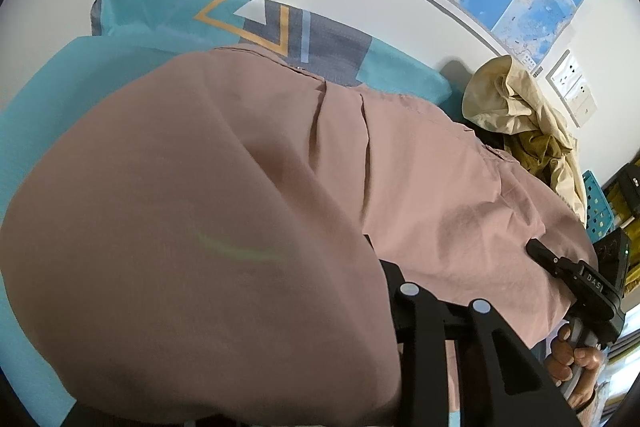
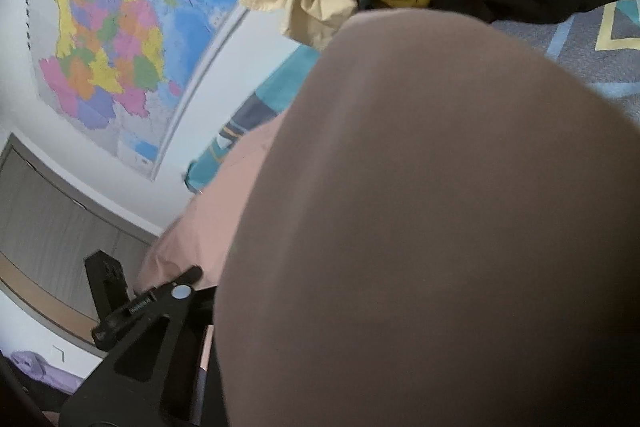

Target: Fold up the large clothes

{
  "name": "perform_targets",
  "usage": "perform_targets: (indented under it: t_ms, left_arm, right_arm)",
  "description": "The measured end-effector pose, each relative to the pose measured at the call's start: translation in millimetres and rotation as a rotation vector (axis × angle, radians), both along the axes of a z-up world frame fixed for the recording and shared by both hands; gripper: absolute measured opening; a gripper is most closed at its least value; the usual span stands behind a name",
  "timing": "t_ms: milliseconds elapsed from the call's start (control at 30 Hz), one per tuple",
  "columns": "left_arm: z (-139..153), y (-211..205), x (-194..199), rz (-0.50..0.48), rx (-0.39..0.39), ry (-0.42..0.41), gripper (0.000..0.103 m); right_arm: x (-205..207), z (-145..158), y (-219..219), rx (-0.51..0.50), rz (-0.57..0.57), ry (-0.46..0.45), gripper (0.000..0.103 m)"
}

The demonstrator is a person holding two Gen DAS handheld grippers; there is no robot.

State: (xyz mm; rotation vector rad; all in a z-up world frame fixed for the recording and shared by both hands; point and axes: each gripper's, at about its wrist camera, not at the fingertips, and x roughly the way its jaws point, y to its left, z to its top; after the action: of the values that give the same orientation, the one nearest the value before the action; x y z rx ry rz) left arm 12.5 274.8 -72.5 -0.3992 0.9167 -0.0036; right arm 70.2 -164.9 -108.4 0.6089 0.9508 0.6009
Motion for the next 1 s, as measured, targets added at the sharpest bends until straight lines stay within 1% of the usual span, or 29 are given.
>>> perform_targets:
  t_ms: [67,100,133,167,200,233,267,300,333,367,400,467,500,567,700,800,833,900,933,1000]
  left_arm:
    - [-1,1,3,-0.002,-0.002,0.007,0.037]
    - [-2,1,4,-0.003,-0.002,0.014,0.042]
    - [-3,3,5,-0.002,-0.010,0.016,0.044]
    - [-4,4,7,-0.010,-0.030,0.012,0.046]
    - [-4,4,8,-0.021,-0.042,0.010,0.052]
    - [-4,4,11,-0.028,-0.050,0.012,0.054]
    - [-4,3,13,-0.031,-0.049,0.014,0.054]
    - [-4,2,15,-0.031,-0.045,0.017,0.053]
    - [-3,2,18,-0.028,-0.034,0.021,0.047]
    - [-3,2,19,-0.025,-0.021,0.027,0.042]
    - [-3,2,21,-0.022,-0.014,0.031,0.037]
    - [-1,3,23,-0.018,-0.011,0.032,0.030]
    - [1,3,23,-0.017,-0.009,0.029,0.026]
    - [7,5,25,-0.022,-0.002,0.018,0.022]
    - [28,14,28,-0.027,0.021,-0.018,0.018]
    - [53,27,31,-0.021,0.067,-0.065,0.018]
    - [67,37,33,-0.009,0.080,-0.094,0.018]
    - [84,52,36,0.005,0.091,-0.127,0.018]
    - [97,63,39,0.016,0.108,-0.150,0.018]
    - [112,80,46,0.038,0.148,-0.169,0.018]
  right_arm:
    - [5,-6,-1,0.030,0.006,0.031,0.031]
    - [7,-7,-2,0.032,-0.006,0.030,0.032]
    - [7,-6,0,0.026,-0.004,0.027,0.034]
    - [8,-6,2,0.019,0.002,0.021,0.039]
    - [8,-5,4,0.014,0.013,0.013,0.045]
    - [10,-4,8,0.009,0.028,0.007,0.047]
    - [12,-2,12,0.001,0.037,0.001,0.051]
    - [14,-2,14,-0.005,0.037,0.001,0.052]
    - [16,-2,16,-0.010,0.035,0.000,0.052]
    - [18,-3,19,-0.019,0.032,0.000,0.046]
    - [20,-5,19,-0.014,0.033,0.010,0.033]
    - [25,-11,20,0.018,0.038,0.037,0.025]
    - [28,-8,24,0.016,0.040,0.032,0.022]
    - [27,-2,28,0.019,0.052,0.008,0.020]
    - [23,32,44,0.026,0.092,-0.083,0.017]
    - [26,58,62,0.031,0.128,-0.145,0.017]
    - [29,67,70,0.033,0.142,-0.167,0.017]
    - [35,82,83,0.050,0.163,-0.199,0.017]
    - [40,91,94,0.062,0.177,-0.219,0.017]
    - [50,106,116,0.069,0.199,-0.255,0.017]
